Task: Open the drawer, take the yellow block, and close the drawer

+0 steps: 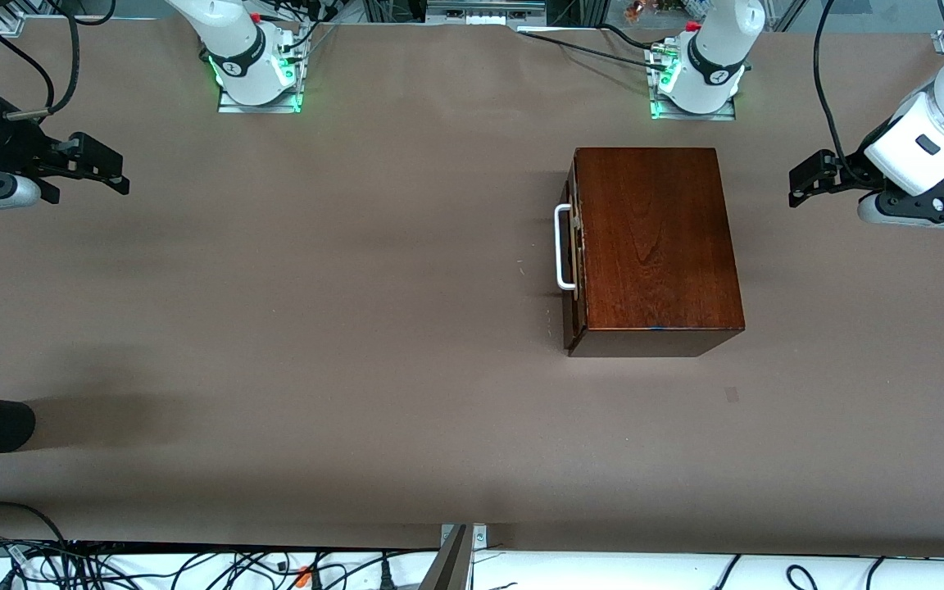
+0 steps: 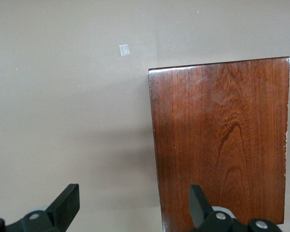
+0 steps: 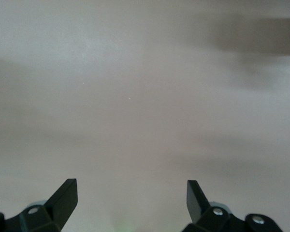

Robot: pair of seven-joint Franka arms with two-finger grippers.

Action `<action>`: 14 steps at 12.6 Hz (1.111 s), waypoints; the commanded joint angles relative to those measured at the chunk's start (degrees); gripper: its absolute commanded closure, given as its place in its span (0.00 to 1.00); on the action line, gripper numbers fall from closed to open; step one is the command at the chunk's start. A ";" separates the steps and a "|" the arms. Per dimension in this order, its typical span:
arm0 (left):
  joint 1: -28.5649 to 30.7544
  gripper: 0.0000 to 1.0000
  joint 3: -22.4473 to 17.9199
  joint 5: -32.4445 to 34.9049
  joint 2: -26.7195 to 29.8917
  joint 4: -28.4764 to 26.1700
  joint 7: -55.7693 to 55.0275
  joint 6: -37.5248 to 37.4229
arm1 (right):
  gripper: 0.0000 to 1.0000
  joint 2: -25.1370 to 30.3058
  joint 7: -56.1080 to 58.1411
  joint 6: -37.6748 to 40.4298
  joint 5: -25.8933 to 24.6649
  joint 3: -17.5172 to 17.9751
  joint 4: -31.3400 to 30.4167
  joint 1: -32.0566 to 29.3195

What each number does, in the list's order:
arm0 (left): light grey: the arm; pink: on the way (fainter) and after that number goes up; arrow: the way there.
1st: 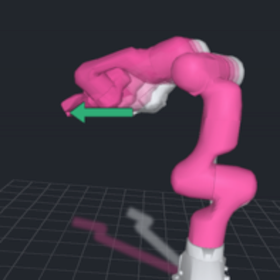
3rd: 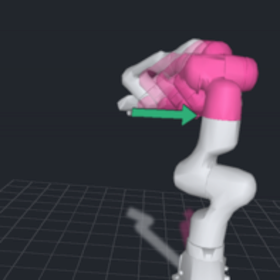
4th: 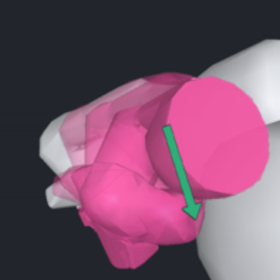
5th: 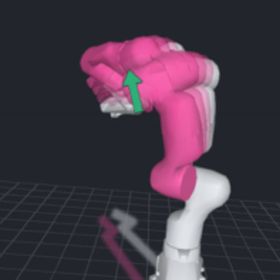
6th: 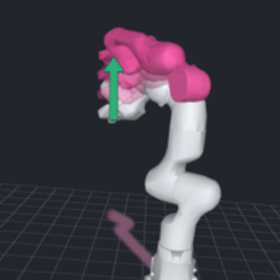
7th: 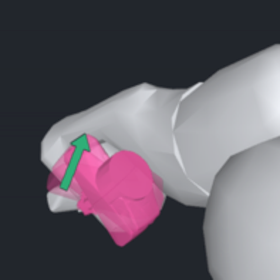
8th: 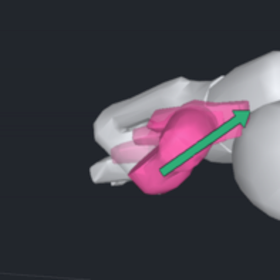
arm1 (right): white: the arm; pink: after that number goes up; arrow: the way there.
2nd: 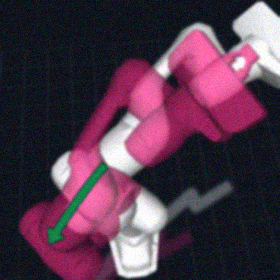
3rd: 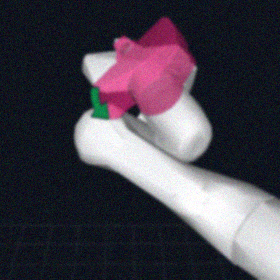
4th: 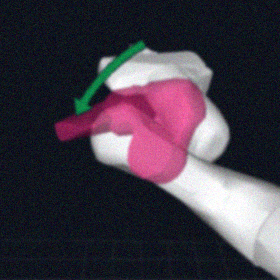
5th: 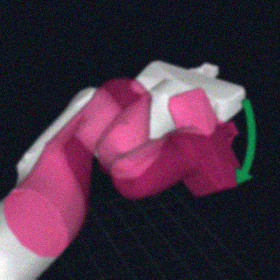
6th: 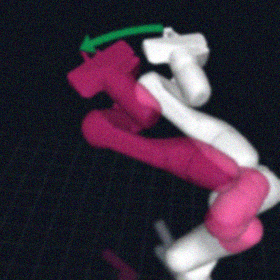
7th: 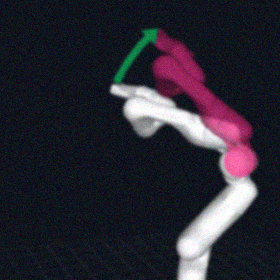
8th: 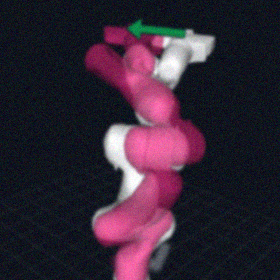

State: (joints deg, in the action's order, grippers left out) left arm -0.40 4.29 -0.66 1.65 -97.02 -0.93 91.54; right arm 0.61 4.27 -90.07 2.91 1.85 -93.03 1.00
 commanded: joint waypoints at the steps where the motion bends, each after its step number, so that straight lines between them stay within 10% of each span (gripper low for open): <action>1: -0.22 0.00 0.02 -0.48 -0.94 2.01 -0.57 -1.36 | 0.00 -0.35 -0.32 0.25 -0.63 0.70 1.10 -0.73; 14: -0.74 0.00 1.16 -3.97 -2.96 5.17 -0.66 -6.28 | 0.00 -0.35 -0.32 0.25 -0.71 0.70 1.10 -0.73</action>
State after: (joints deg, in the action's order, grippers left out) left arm -0.70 4.95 -1.56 0.25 -95.11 -1.50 87.16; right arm 0.61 4.27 -90.07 2.91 1.85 -93.03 0.99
